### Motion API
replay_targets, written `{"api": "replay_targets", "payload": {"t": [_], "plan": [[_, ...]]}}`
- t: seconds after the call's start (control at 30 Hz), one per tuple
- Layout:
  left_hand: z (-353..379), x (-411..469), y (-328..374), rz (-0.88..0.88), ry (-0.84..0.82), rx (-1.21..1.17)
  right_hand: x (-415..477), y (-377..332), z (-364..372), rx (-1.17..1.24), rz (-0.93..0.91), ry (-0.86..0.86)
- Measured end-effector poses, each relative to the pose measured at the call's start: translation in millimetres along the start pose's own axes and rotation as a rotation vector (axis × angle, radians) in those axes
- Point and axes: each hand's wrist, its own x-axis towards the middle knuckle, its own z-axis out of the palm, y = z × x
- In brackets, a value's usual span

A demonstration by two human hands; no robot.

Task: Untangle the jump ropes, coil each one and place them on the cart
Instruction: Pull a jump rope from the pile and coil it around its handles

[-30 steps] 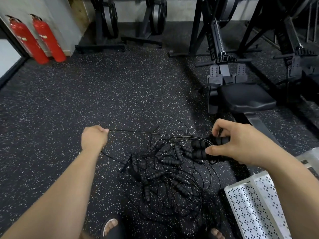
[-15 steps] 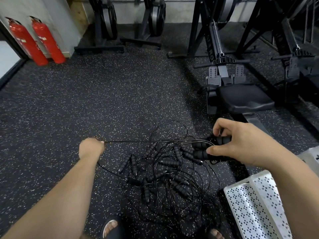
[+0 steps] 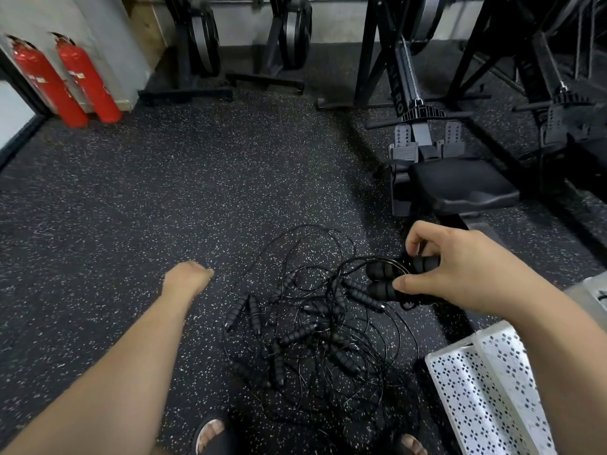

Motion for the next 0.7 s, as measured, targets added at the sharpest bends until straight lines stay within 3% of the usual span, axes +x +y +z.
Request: {"api": "replay_targets", "payload": {"t": [0.13,0.23,0.43,0.63,0.7], "plan": [[-2,-30,39,0.206,-0.028,-0.045,4,-1,6,-0.005,-0.005,-0.022],[1,-61,67,0.386,-0.202,-0.175,4,-3,7,0.002,-0.004,-0.038],[22,-120,101,0.711,-0.547,-0.116,1,-8,6,0.038,-0.020,-0.022],[30,-130,103,0.650,-0.658,-0.224,1,-7,6,0.072,-0.014,0.026],[27,-125,100,0.708,-0.677,-0.179,2,-5,6,0.073,-0.003,0.042]]}}
